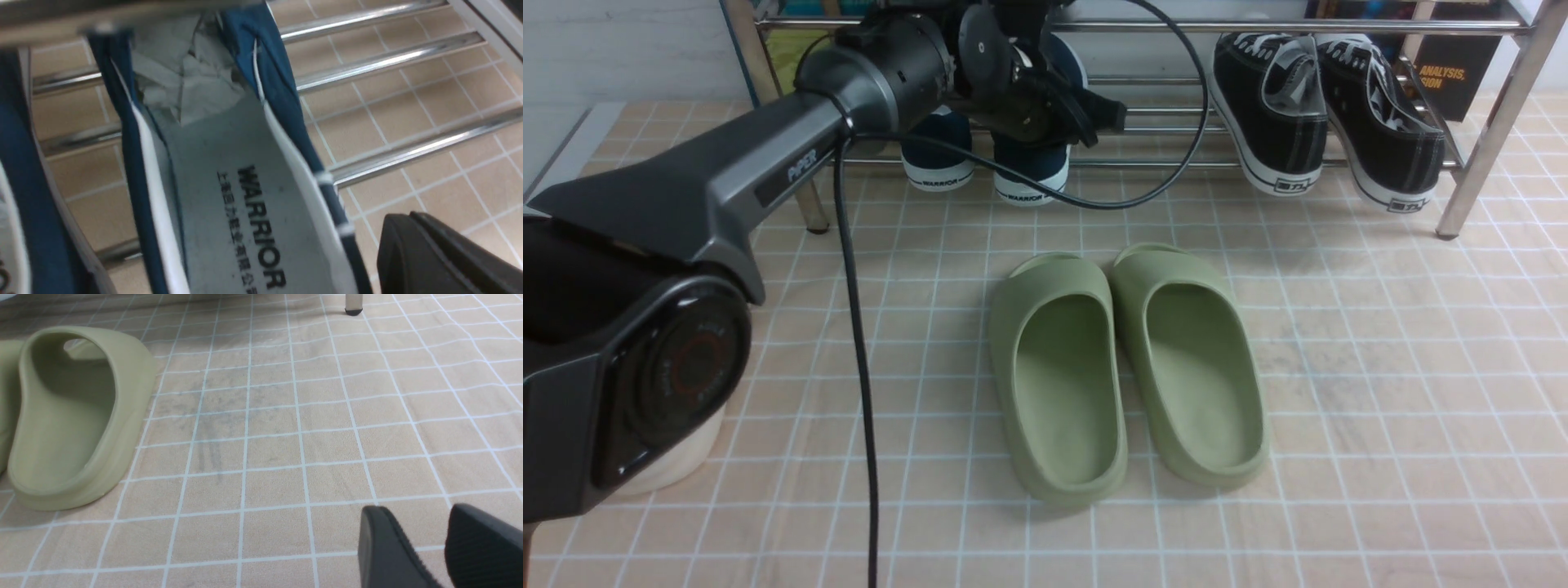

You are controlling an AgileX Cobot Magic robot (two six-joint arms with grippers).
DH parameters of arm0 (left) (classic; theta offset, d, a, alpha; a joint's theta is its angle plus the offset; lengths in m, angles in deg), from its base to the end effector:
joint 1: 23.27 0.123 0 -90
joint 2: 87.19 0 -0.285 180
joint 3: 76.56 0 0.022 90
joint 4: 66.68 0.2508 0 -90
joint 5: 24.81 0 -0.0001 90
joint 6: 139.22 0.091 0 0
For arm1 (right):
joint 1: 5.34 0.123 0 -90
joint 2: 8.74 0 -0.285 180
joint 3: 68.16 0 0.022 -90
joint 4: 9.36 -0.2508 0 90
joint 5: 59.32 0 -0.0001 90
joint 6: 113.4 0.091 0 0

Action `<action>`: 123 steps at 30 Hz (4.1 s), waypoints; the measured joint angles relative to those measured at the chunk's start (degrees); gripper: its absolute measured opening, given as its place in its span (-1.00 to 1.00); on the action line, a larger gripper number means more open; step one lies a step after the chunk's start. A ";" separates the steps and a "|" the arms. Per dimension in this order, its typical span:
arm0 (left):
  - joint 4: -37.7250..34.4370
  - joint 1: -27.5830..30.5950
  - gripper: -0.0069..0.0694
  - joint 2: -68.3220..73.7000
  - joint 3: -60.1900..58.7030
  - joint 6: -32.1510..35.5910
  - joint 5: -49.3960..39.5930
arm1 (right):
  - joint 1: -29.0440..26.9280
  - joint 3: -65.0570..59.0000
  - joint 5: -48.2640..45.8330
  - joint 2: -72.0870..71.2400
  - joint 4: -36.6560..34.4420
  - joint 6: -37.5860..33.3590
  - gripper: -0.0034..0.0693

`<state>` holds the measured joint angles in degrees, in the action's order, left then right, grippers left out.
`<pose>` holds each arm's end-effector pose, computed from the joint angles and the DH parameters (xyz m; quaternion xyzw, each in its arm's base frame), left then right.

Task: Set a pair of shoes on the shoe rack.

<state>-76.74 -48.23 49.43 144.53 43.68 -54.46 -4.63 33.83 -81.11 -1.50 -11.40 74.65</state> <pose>0.4802 -0.2322 0.2647 0.1666 0.8698 -0.1600 0.4360 0.0523 0.0019 0.1749 0.0608 0.8017 0.0605 0.5916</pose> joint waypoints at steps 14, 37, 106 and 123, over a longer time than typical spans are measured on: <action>-1.70 0.18 -0.80 -7.05 0.69 1.75 -23.33 | 0.00 0.00 0.00 0.00 0.00 0.00 -0.25; 1.92 0.25 -0.78 0.30 0.69 -0.51 -7.91 | 0.00 0.00 0.00 0.00 0.00 0.00 -0.25; 18.44 0.36 -0.76 -50.64 -13.09 -6.89 -26.52 | 0.00 0.00 0.00 0.00 0.00 0.00 -0.25; 22.32 0.36 -0.76 -102.90 -89.39 -14.90 15.24 | 0.00 0.00 0.00 0.00 0.00 0.00 -0.25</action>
<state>-54.42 -47.87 -53.46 55.14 28.78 -39.22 -4.63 33.83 -81.11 -1.50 -11.40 74.65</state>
